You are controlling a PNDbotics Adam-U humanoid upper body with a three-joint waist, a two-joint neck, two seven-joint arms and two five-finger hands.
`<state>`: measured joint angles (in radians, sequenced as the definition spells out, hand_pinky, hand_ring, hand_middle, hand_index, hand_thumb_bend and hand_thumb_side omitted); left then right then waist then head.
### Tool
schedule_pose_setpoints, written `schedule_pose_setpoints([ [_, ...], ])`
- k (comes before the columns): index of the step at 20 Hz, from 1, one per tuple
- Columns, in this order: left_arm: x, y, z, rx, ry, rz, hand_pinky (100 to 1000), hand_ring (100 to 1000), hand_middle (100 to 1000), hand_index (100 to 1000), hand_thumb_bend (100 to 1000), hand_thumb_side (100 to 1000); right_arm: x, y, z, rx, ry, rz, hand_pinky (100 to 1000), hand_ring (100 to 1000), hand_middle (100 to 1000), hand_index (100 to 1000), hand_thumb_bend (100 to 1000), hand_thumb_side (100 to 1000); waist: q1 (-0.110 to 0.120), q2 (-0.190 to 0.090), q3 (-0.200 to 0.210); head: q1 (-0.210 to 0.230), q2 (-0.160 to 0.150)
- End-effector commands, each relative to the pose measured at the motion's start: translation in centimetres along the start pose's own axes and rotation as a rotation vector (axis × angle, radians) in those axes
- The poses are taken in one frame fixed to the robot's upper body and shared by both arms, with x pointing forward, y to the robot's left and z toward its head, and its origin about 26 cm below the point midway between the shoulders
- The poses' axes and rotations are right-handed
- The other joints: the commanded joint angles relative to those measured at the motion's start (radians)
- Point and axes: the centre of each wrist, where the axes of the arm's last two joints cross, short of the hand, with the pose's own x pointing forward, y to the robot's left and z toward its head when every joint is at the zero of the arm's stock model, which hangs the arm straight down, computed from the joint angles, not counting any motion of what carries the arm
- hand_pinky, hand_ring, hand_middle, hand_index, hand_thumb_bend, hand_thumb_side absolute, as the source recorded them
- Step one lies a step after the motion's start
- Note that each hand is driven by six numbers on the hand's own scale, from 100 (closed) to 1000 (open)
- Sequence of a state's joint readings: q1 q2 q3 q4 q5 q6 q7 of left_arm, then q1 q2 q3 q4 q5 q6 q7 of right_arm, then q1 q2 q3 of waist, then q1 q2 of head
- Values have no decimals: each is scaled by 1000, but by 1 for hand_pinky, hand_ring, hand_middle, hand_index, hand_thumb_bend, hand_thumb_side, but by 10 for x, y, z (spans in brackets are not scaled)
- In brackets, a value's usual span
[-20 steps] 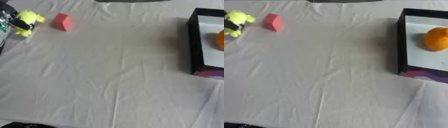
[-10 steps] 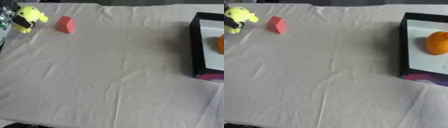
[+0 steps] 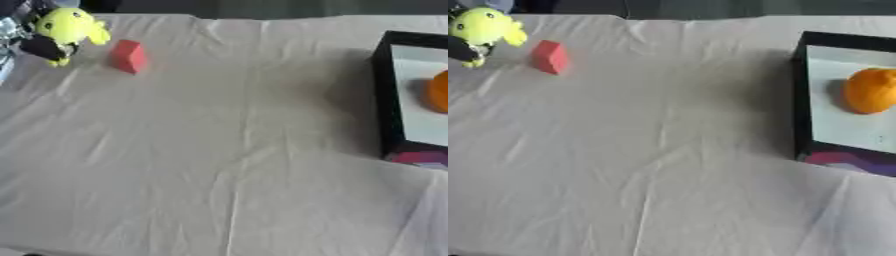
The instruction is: Pick up the objects with one hand, pass them to the other hand, and then place them into the box on the other side of the table.
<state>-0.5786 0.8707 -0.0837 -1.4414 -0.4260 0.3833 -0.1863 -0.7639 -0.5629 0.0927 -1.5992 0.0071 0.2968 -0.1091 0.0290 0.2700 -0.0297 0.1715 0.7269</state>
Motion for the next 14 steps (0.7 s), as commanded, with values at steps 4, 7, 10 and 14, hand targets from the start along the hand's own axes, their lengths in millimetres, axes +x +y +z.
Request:
schedule_pose_setpoints([
  [4, 32, 14, 23, 132, -187, 29, 737, 689, 582, 616, 308, 100, 40, 4, -6, 70, -139, 50, 936, 825, 826, 888, 314, 550, -17, -38, 4, -16, -12],
  [7, 47, 4, 34, 143, -281, 87, 737, 679, 569, 613, 284, 100, 59, 13, -7, 122, -202, 77, 936, 830, 830, 889, 321, 552, -21, -38, 4, -22, -11],
  [10, 59, -6, 45, 150, -337, 140, 738, 673, 562, 612, 269, 100, 76, 25, -7, 189, -254, 103, 936, 833, 832, 890, 327, 551, -24, -38, 3, -29, -11],
  [14, 70, -18, 51, 171, -385, 186, 738, 665, 556, 613, 248, 100, 95, 33, 2, 288, -311, 132, 935, 834, 833, 889, 340, 559, -28, -37, 4, -35, -8],
])
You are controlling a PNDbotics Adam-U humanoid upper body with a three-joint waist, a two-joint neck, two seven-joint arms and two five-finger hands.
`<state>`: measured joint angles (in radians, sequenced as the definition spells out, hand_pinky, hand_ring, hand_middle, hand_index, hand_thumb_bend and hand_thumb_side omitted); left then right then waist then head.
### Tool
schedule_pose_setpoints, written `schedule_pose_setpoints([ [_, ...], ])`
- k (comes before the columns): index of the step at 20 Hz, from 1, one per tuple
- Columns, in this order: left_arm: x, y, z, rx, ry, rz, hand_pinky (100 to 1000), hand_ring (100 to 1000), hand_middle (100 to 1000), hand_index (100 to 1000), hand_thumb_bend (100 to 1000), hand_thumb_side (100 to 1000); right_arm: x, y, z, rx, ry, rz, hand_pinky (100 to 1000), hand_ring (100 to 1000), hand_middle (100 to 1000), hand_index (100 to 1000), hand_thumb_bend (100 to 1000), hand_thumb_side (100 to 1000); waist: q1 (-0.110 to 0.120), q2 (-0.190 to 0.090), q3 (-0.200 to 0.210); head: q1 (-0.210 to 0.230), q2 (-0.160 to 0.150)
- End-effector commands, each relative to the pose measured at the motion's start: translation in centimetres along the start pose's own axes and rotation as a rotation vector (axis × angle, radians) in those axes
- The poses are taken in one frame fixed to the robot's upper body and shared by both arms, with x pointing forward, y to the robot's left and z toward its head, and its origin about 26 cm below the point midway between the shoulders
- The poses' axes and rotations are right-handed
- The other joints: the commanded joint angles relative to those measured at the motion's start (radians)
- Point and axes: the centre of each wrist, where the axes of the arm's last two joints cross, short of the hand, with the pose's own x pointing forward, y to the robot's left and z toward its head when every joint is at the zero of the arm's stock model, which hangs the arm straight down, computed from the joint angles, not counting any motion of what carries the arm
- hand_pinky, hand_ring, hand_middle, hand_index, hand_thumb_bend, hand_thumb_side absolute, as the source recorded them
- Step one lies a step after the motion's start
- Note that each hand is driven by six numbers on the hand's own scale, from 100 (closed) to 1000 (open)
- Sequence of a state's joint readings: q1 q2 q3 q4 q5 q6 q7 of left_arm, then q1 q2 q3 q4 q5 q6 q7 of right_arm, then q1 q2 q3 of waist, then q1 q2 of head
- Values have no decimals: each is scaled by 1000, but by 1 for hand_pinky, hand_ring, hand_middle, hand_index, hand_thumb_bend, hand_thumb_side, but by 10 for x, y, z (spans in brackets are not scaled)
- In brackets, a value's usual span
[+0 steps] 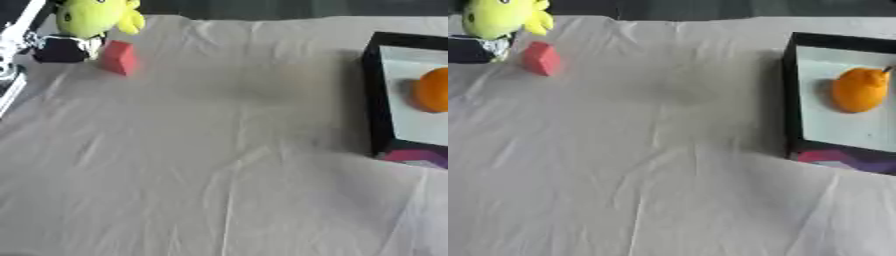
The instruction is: Pick up the objects with one hand, pass them to the other hand, and then place them into the box on the other side of the table.
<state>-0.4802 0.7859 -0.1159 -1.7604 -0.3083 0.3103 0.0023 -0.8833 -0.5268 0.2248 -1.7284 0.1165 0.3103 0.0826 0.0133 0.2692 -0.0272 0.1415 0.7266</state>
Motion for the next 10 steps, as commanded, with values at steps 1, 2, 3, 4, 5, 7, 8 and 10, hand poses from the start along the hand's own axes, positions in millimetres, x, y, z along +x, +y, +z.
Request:
schedule_pose_setpoints([
  [1, 13, -1, 1, 47, -60, 20, 737, 664, 555, 613, 245, 100, 27, 0, -2, 60, -76, 34, 935, 834, 833, 889, 342, 560, -13, -36, 2, -7, -7],
  [2, 15, -5, 2, 53, -71, 30, 737, 663, 554, 613, 243, 100, 32, 4, -4, 82, -86, 34, 934, 835, 833, 888, 345, 561, -14, -36, 2, -9, -7],
  [3, 18, -9, 2, 56, -83, 42, 736, 662, 553, 613, 239, 100, 37, 8, -7, 103, -97, 35, 934, 836, 834, 888, 347, 563, -16, -36, 2, -12, -6],
  [4, 21, -13, 2, 58, -94, 52, 735, 659, 551, 612, 234, 100, 42, 13, -10, 126, -110, 37, 934, 836, 834, 887, 350, 565, -18, -36, 2, -15, -5],
  [5, 22, -17, 2, 59, -103, 60, 732, 657, 550, 612, 231, 100, 47, 17, -12, 147, -120, 41, 934, 837, 834, 887, 352, 566, -19, -37, 1, -17, -5],
  [7, 26, -23, 2, 56, -118, 77, 724, 648, 545, 610, 224, 100, 54, 26, -16, 187, -137, 44, 933, 838, 835, 888, 356, 571, -20, -37, 0, -25, -1],
  [8, 27, -26, 3, 52, -125, 85, 724, 648, 545, 610, 224, 100, 57, 30, -18, 204, -143, 49, 933, 838, 835, 888, 356, 571, -21, -37, 0, -28, 1],
  [10, 30, -31, 4, 36, -144, 100, 724, 648, 544, 611, 220, 100, 62, 38, -22, 236, -152, 53, 933, 839, 836, 889, 358, 576, -22, -37, -2, -30, 6],
])
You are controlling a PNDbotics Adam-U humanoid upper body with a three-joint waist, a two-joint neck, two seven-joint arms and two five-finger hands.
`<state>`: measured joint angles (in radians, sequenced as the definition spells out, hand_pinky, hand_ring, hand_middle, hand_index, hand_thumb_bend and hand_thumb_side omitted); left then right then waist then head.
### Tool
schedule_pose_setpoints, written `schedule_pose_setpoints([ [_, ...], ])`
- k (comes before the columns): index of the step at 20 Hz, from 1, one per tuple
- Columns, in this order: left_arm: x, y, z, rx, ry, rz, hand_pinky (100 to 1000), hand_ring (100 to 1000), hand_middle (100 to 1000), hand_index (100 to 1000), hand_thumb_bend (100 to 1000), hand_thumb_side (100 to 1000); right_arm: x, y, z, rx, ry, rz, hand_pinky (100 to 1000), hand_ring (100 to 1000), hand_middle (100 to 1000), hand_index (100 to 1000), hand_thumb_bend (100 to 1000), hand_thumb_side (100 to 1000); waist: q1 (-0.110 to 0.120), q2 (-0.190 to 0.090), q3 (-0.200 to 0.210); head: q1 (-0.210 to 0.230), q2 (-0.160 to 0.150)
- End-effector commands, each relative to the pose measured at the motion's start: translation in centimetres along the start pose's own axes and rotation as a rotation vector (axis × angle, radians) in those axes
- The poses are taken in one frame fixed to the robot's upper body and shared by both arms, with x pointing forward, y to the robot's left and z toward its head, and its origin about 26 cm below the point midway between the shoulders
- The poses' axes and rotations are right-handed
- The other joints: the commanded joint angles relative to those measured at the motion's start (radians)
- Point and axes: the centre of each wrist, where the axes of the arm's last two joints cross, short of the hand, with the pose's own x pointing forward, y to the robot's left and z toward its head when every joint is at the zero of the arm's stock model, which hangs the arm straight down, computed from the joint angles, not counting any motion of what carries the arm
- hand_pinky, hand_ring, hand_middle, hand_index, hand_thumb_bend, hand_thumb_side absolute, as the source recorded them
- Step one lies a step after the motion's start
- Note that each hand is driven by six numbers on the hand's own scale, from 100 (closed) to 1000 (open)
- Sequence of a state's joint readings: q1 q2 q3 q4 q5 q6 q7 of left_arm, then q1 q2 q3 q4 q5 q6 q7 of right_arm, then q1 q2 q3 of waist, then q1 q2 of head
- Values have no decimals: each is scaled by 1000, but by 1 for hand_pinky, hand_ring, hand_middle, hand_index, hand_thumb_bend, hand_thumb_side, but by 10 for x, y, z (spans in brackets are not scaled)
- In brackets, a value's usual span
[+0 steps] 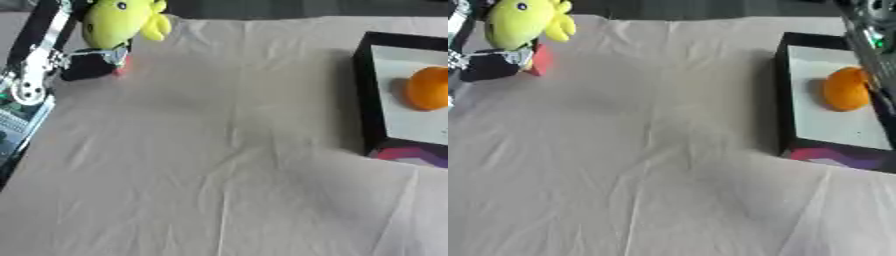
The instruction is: Pick up the objects with one hand, pass them to the other hand, and then place them into the box on the other side of the table.
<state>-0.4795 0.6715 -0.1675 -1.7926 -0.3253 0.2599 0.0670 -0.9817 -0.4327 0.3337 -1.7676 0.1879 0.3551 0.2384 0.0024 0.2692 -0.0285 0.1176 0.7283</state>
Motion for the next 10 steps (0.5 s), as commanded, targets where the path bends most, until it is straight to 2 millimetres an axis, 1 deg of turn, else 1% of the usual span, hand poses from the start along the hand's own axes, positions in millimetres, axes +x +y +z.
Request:
schedule_pose_setpoints([
  [1, 9, 0, 0, 3, -54, 6, 725, 648, 544, 610, 219, 100, 12, 6, -9, 40, -32, 20, 934, 839, 836, 889, 359, 577, -11, -37, 0, -8, 6],
  [4, 11, -8, -1, -8, -77, 29, 725, 646, 542, 610, 208, 100, 16, 20, -18, 85, -35, 18, 935, 843, 840, 892, 361, 582, -12, -38, -2, -10, 11],
  [10, 19, -23, -3, 10, -114, 67, 726, 645, 540, 612, 199, 100, 14, 45, -31, 142, -15, -6, 938, 854, 853, 905, 358, 591, -12, -36, -1, -17, 19],
])
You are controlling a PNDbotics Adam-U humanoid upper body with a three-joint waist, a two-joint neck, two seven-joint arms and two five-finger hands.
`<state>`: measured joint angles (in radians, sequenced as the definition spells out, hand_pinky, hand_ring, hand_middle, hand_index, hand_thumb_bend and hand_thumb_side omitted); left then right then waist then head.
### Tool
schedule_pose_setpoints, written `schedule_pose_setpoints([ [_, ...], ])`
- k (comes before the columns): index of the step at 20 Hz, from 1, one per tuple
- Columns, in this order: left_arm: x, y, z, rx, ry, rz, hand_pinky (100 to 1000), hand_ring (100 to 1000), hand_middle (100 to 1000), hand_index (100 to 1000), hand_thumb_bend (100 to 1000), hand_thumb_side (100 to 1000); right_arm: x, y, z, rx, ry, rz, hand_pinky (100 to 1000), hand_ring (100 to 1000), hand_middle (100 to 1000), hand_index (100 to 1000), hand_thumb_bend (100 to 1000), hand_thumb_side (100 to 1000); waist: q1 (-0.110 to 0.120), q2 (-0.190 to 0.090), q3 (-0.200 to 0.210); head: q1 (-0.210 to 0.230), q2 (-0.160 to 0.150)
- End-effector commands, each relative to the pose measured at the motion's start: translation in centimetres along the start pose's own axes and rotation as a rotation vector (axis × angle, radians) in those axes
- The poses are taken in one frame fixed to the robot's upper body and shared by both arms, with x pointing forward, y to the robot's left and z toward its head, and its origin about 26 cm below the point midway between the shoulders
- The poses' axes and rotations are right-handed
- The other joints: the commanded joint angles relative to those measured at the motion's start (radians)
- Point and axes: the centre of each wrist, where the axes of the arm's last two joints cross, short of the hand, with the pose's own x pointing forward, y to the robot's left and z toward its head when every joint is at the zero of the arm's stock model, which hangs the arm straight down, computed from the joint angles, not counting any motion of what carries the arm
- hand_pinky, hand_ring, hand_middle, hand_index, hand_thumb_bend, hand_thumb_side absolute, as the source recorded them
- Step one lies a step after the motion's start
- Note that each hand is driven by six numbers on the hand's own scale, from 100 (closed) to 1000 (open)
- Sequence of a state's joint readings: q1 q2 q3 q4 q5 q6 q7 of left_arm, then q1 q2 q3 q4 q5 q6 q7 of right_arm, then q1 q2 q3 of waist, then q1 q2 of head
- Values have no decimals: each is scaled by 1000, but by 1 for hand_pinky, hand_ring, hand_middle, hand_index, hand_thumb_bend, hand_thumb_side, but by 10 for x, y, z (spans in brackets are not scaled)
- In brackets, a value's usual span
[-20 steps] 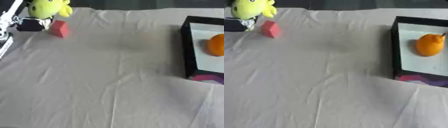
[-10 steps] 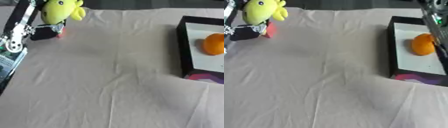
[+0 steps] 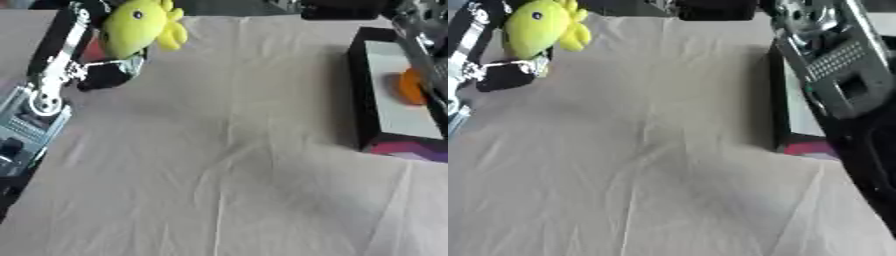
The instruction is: Pick up the objects with one hand, pass them to the other hand, and then place them into the box on the other side of the table.
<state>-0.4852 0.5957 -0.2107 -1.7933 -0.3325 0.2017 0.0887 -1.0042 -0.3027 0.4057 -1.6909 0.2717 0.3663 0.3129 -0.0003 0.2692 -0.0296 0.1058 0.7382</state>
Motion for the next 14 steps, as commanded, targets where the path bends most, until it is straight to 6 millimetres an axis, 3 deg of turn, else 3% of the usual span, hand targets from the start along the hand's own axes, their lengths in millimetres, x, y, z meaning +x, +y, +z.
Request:
schedule_pose_setpoints([
  [1, 7, 0, -4, 22, -42, -6, 727, 645, 540, 611, 199, 100, 7, 3, -8, 11, -18, 11, 939, 855, 855, 907, 359, 592, -9, -36, 0, -8, 10],
  [14, 14, -26, -6, 49, -111, -12, 723, 638, 535, 608, 192, 100, 8, 40, -33, 130, -16, -18, 939, 864, 863, 914, 369, 617, -13, -36, 1, -30, 3],
])
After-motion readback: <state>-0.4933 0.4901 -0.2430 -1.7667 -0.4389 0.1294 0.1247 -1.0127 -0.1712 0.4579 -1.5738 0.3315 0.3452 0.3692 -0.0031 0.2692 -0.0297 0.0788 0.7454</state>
